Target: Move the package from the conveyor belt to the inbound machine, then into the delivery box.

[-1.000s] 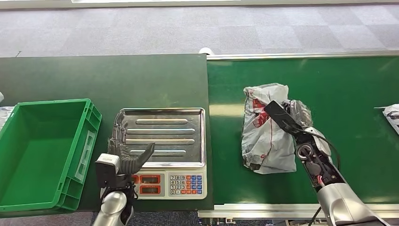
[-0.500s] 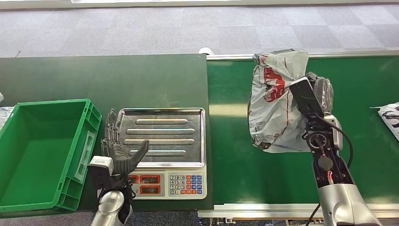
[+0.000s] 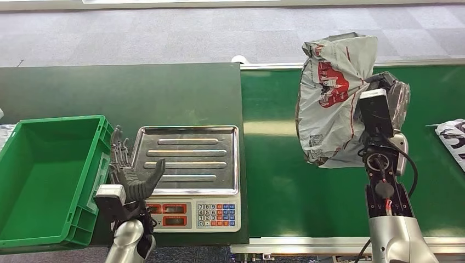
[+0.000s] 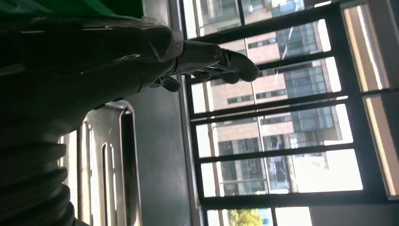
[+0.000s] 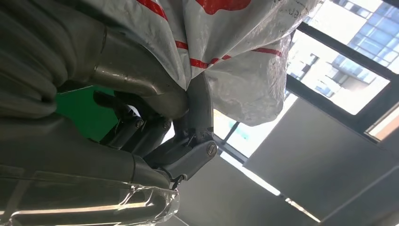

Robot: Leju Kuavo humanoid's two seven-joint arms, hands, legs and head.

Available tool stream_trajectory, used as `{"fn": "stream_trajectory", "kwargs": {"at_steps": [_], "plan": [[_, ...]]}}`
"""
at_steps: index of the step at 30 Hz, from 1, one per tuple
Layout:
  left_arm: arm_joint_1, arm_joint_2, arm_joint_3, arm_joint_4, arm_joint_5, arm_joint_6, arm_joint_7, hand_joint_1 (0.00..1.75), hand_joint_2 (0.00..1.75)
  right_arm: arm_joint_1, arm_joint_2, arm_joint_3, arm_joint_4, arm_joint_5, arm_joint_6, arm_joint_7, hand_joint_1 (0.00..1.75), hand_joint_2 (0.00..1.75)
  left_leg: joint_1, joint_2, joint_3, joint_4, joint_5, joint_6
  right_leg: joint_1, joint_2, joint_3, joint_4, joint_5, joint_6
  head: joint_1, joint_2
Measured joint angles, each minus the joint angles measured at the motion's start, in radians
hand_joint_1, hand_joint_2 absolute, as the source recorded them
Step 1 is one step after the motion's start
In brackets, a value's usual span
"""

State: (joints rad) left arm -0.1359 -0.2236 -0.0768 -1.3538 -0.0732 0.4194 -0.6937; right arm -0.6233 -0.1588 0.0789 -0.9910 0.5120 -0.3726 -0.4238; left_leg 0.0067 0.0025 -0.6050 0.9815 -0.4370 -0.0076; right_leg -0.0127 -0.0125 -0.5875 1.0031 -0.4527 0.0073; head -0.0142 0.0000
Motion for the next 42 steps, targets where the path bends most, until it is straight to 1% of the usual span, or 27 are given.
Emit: {"fn": "stream_trajectory", "kwargs": {"at_steps": [2,4,9,13,17,22,26,35,38,42], "plan": [[0.006,-0.001,-0.002,-0.050,0.002,0.092,-0.002,0.00,1.75,-0.012,0.013,0.007,-0.011,0.013,0.013,-0.010,1.75,1.75,0.000,0.001,0.000,0.000,0.000,0.000,0.000,0.001,0.000,0.000,0.000,0.000,0.000,0.000],[0.006,-0.001,-0.010,-0.080,0.006,0.121,-0.002,0.00,1.75,-0.034,0.028,0.024,-0.013,0.030,0.022,-0.009,1.75,1.75,0.000,0.000,0.000,0.000,0.000,0.000,0.000,0.001,0.000,0.000,0.000,0.000,0.000,0.000],[0.005,0.000,-0.040,-0.091,0.007,0.115,-0.002,0.00,1.75,-0.109,0.074,0.100,0.000,0.053,0.046,-0.008,1.75,1.75,0.000,0.001,0.001,0.000,0.000,0.000,0.000,0.001,0.000,0.000,0.000,0.000,0.000,0.000],[0.004,-0.001,-0.054,-0.091,0.009,0.110,-0.002,0.00,1.75,-0.175,0.125,0.165,0.036,0.062,0.056,-0.012,1.75,1.75,0.000,0.001,0.001,0.000,0.000,0.000,0.000,0.001,0.000,0.000,0.000,0.000,0.000,0.000],[0.003,-0.004,-0.058,-0.090,0.011,0.102,-0.002,0.00,1.75,-0.218,0.175,0.218,0.087,0.069,0.051,-0.042,1.75,1.75,0.000,0.001,0.001,0.000,0.000,0.000,0.000,0.001,0.000,0.000,0.000,0.000,0.000,0.000],[-0.008,-0.012,-0.069,-0.082,0.011,0.082,-0.002,0.00,1.75,-0.217,0.224,0.316,0.126,0.175,-0.013,-0.107,1.75,1.75,0.000,0.001,0.001,0.000,0.000,0.000,0.000,0.001,-0.001,0.000,0.000,0.000,0.000,0.000],[-0.014,-0.016,-0.072,-0.075,0.013,0.072,-0.002,0.00,1.75,-0.200,0.253,0.386,0.146,0.206,-0.018,-0.122,1.75,1.75,0.000,0.002,0.001,0.000,0.000,0.000,0.000,0.001,-0.001,0.000,0.000,0.000,0.000,0.000],[-0.017,-0.018,-0.072,-0.069,0.014,0.066,-0.002,0.00,1.75,-0.191,0.281,0.441,0.175,0.210,-0.018,-0.124,1.75,1.75,0.000,0.002,0.001,0.000,0.000,0.000,0.000,0.001,-0.001,0.000,0.000,0.000,0.000,0.000],[-0.019,-0.021,-0.073,-0.064,0.014,0.058,-0.002,0.00,1.75,-0.190,0.302,0.457,0.206,0.205,-0.013,-0.125,1.75,1.75,0.000,0.002,0.001,0.000,0.000,0.000,0.000,0.002,-0.001,0.000,0.000,0.000,0.000,0.000],[-0.034,-0.027,-0.080,-0.048,0.014,0.046,-0.002,0.00,1.75,-0.190,0.338,0.476,0.289,0.188,-0.014,-0.132,1.75,1.75,0.000,0.002,0.001,0.000,0.000,0.000,0.001,0.002,-0.001,0.000,0.000,0.000,0.000,0.000]]}}
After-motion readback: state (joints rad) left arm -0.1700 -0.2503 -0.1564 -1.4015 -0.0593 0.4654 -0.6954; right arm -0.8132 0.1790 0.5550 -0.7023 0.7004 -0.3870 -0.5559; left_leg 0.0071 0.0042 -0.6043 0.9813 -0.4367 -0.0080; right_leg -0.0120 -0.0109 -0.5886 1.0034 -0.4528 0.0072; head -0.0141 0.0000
